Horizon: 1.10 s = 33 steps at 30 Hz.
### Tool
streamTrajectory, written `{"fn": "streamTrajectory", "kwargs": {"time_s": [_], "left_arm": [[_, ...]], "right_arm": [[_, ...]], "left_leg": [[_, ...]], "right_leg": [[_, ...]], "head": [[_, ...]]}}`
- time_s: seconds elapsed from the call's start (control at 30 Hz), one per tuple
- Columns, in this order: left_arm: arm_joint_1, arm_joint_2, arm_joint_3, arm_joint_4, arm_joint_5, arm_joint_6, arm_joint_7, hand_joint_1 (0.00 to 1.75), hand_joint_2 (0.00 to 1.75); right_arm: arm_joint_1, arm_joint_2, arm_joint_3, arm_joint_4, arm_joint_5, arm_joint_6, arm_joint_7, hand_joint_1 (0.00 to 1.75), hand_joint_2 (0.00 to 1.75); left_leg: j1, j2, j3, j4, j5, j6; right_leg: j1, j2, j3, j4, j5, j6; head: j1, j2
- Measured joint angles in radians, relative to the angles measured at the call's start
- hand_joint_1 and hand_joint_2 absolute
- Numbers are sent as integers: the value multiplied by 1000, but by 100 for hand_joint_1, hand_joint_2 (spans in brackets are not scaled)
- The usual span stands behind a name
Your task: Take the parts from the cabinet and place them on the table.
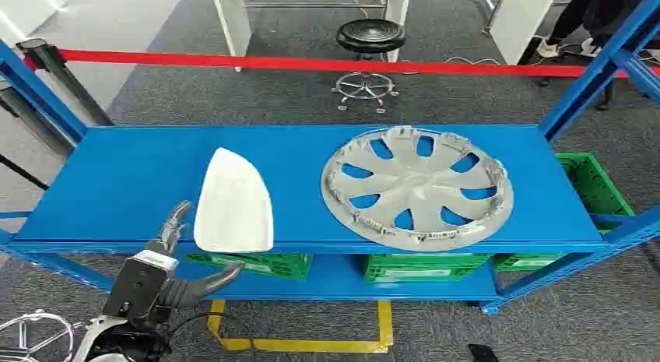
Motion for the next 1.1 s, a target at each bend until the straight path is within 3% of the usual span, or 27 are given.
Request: {"fn": "streamTrajectory", "kwargs": {"time_s": [0.6,0.73,1.1], "left_arm": [[0,0,13,116,-13,100,71,0,175],[-20,1,30,175,-87,103,90,0,175],[-116,-7,109,311,-302,33,105,0,175]], "right_arm": [[1,-1,-2,1,31,-3,3,0,0],[0,-1,-2,1,52,5,6,0,0],[-15,-1,2,1,93,27,24,0,0]], "left_leg": [[0,0,0,0,0,0],[0,0,0,0,0,0],[0,0,0,0,0,0]], "right_leg": [[0,0,0,0,0,0],[0,0,0,0,0,0],[0,0,0,0,0,0]], "head": [[0,0],[0,0],[0,0]]}}
